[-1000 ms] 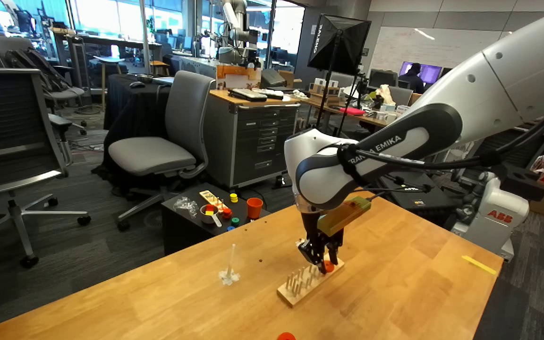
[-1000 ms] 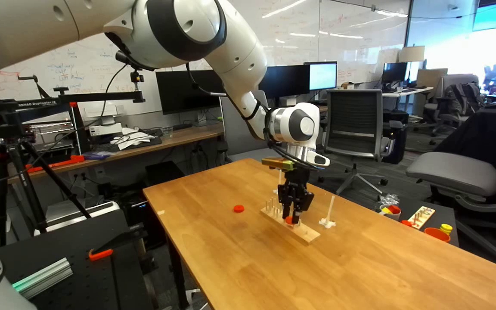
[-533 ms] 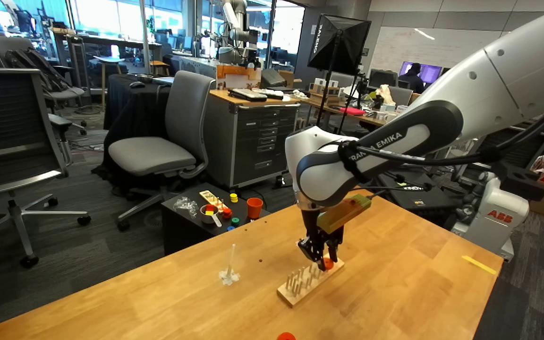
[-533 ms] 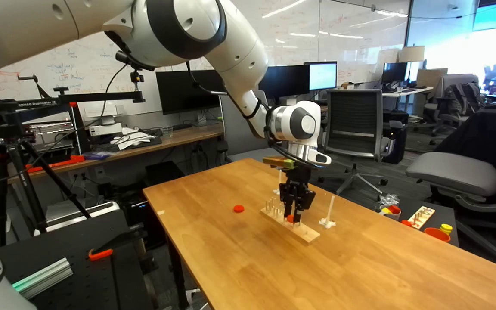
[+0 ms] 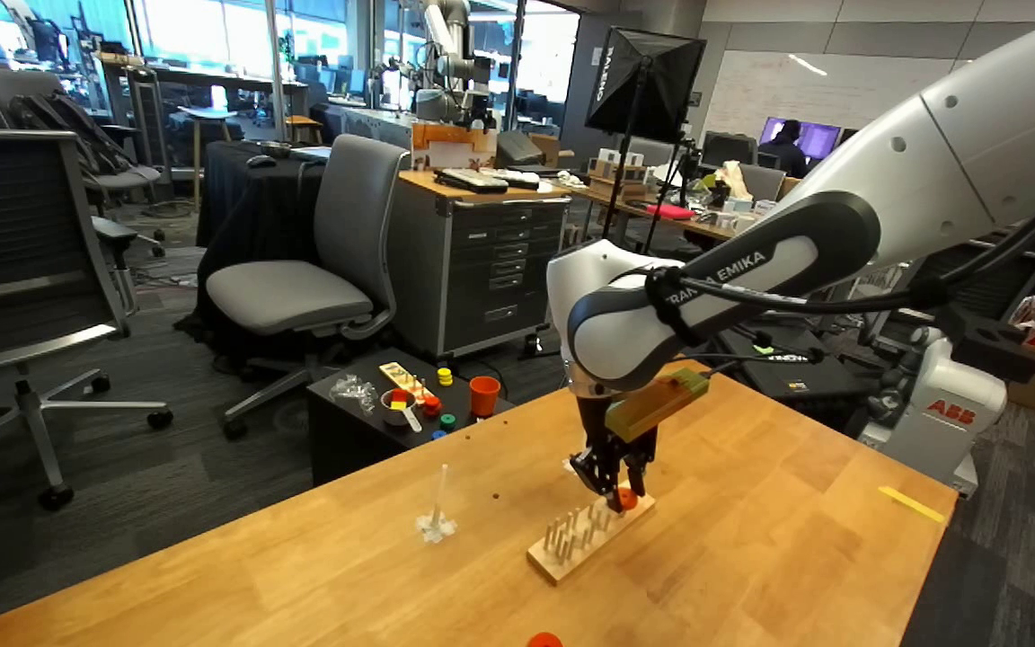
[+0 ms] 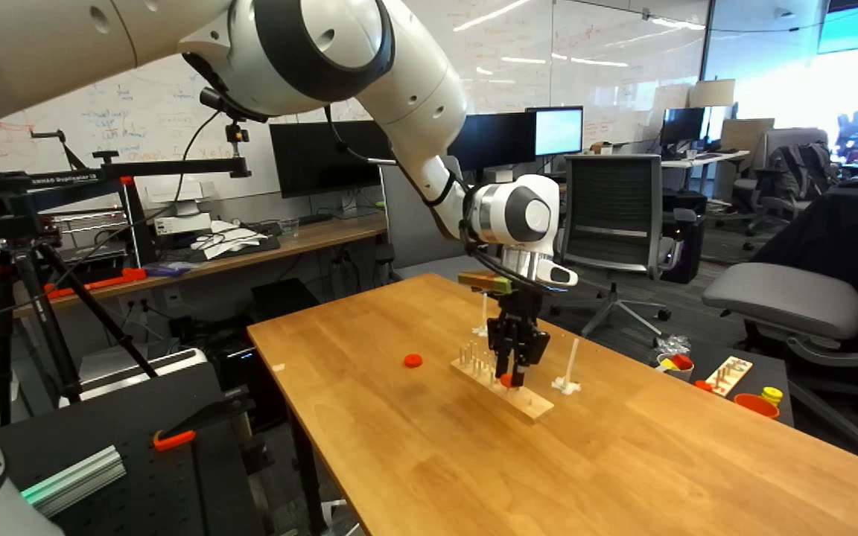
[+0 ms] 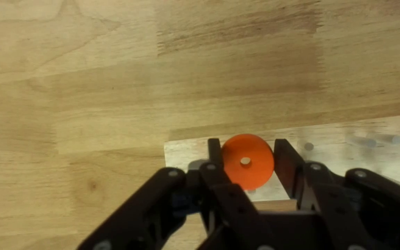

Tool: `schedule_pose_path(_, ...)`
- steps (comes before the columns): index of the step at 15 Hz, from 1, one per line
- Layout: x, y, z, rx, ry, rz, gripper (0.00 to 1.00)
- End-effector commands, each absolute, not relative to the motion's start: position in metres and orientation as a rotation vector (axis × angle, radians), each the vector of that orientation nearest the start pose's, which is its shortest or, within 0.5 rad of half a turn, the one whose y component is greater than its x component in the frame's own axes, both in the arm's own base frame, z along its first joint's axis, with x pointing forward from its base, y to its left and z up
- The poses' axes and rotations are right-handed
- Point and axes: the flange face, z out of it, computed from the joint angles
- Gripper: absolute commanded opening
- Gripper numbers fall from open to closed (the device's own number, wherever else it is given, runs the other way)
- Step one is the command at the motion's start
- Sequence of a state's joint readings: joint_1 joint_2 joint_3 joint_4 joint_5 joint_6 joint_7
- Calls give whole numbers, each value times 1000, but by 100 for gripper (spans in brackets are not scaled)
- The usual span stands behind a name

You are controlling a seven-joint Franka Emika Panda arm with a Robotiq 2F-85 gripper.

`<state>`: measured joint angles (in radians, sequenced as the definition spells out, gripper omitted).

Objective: Pick up the orange ring on the right and place it on the wooden stand

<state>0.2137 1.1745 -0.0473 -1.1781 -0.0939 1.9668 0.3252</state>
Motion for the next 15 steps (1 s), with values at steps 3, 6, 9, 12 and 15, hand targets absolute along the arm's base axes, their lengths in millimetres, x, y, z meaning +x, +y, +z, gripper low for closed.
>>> schedule_pose_path(3, 686, 117, 40, -3288, 179, 571, 17)
schedule_pose_path(6, 684, 118, 39, -3284, 186, 577, 17)
schedule_pose_path(9, 683, 117, 40, -3275, 198, 580, 17)
schedule_pose_path(12, 682, 116, 39, -3273, 204, 583, 17)
schedule_pose_path(15, 681, 115, 38, -3269, 212, 589, 17)
